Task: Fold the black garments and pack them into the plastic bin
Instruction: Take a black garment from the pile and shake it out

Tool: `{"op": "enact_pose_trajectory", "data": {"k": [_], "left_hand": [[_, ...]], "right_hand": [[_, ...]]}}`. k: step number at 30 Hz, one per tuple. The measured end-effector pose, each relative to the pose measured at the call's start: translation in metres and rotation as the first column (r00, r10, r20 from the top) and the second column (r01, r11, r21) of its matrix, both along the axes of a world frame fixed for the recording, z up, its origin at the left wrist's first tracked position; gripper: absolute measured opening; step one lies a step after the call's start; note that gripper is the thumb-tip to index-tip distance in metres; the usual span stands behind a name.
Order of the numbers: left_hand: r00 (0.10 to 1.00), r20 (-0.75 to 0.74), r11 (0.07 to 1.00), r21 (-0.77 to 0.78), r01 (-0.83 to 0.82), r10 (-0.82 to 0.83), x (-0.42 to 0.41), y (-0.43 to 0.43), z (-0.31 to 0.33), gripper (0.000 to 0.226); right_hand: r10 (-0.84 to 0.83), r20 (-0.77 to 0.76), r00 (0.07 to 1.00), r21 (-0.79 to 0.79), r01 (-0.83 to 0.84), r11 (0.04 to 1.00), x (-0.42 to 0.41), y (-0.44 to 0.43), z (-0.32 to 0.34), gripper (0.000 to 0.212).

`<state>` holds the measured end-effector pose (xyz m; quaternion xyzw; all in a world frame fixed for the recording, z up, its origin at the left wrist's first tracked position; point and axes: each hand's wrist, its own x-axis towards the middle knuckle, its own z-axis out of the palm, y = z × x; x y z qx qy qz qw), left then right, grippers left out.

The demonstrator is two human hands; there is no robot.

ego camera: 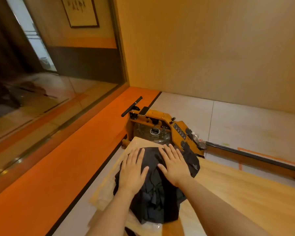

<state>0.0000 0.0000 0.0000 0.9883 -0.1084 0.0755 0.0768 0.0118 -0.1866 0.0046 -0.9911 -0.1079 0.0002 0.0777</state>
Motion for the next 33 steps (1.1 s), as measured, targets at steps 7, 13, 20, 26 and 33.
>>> {"op": "enact_pose_trajectory", "data": {"k": [7,13,20,26,33], "left_hand": [[0.986,-0.148,0.994,-0.089,0.067,-0.080,-0.035,0.013,-0.063,0.065],[0.992,-0.114,0.941,-0.338,0.018,-0.060,-0.025,0.014,-0.042,0.040],[0.998,-0.016,0.747,-0.664,0.033,-0.058,-0.006,0.000,0.017,0.032],[0.993,-0.074,0.401,-0.916,-0.029,-0.097,0.013,-0.028,0.082,0.030],[0.986,-0.057,0.506,-0.862,0.030,-0.155,0.026,-0.016,0.090,0.033]], "right_hand": [[-0.031,-0.128,0.991,0.015,0.033,0.999,-0.017,0.020,-0.045,0.111],[-0.077,0.077,0.994,0.128,0.066,0.990,-0.016,0.021,-0.032,0.079],[-0.171,0.108,0.979,0.352,0.123,0.928,-0.011,0.014,0.025,0.038],[-0.158,0.063,0.985,0.645,0.080,0.760,-0.010,0.014,0.089,0.034],[0.021,-0.053,0.998,0.302,-0.004,0.953,-0.014,-0.016,0.090,0.026]]}}
